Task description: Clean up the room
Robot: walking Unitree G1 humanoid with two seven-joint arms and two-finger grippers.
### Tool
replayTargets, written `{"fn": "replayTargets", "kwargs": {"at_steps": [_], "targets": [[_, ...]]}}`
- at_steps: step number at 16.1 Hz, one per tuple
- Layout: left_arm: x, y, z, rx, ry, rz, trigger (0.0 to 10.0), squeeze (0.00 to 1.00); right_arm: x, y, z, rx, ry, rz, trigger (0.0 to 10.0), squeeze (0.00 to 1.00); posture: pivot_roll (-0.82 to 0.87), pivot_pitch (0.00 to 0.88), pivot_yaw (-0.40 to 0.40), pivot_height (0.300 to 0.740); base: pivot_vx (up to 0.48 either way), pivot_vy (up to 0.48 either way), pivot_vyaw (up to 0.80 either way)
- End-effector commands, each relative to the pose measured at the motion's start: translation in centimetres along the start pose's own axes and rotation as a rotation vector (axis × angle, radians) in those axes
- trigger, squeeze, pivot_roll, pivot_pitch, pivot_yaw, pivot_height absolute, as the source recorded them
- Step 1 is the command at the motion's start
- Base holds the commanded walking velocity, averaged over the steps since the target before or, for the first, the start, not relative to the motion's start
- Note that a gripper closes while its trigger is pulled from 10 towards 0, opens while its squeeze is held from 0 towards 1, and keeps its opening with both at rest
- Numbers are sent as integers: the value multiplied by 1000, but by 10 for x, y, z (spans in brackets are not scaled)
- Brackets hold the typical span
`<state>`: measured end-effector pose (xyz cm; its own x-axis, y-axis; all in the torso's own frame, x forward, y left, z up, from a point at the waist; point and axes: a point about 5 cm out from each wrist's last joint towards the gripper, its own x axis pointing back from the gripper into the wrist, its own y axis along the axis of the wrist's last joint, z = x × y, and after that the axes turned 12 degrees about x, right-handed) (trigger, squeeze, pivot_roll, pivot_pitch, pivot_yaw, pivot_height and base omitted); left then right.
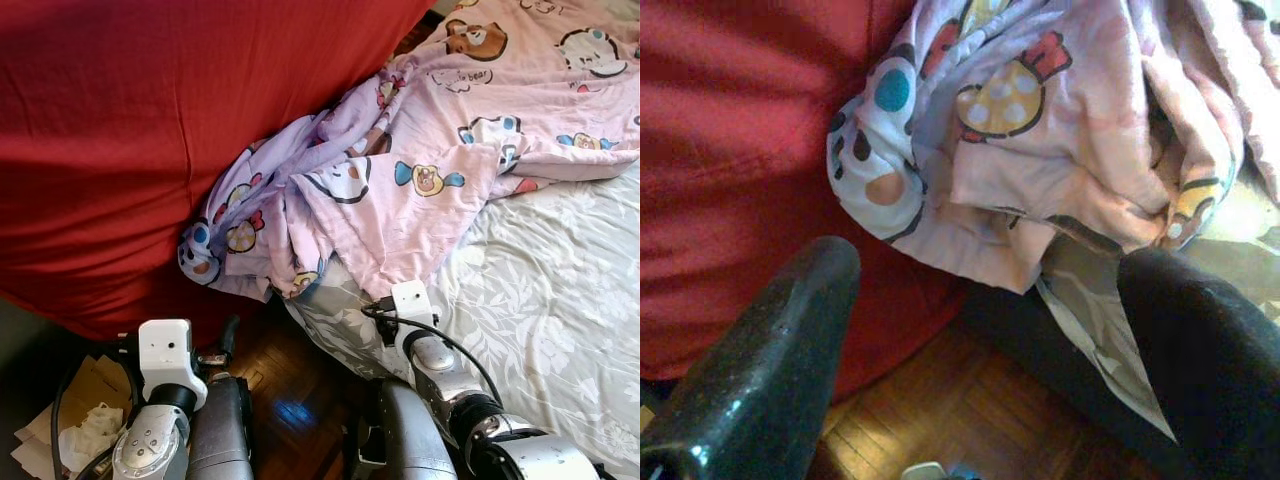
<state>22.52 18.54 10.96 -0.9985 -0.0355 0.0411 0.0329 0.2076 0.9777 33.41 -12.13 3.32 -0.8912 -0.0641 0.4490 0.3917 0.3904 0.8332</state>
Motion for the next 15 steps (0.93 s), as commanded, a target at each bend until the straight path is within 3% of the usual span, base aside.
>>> {"fn": "replayTargets", "kwargs": {"at_steps": [1,2,5,15], "targets": [[5,-6,-1,6,7,37,10000,0,4,-18,2,2,6,66,10000,0,174,380,-105,616,0,0,0],[5,-6,0,7,8,38,10000,0,3,-17,2,-4,9,53,0,0,177,377,-100,616,0,0,0],[10,-7,1,13,17,45,10000,0,3,-13,4,51,30,18,0,0,174,377,-100,616,0,0,0],[18,-14,1,23,39,67,10000,0,6,-26,0,66,18,52,0,0,165,372,-110,616,0,0,0]]}}
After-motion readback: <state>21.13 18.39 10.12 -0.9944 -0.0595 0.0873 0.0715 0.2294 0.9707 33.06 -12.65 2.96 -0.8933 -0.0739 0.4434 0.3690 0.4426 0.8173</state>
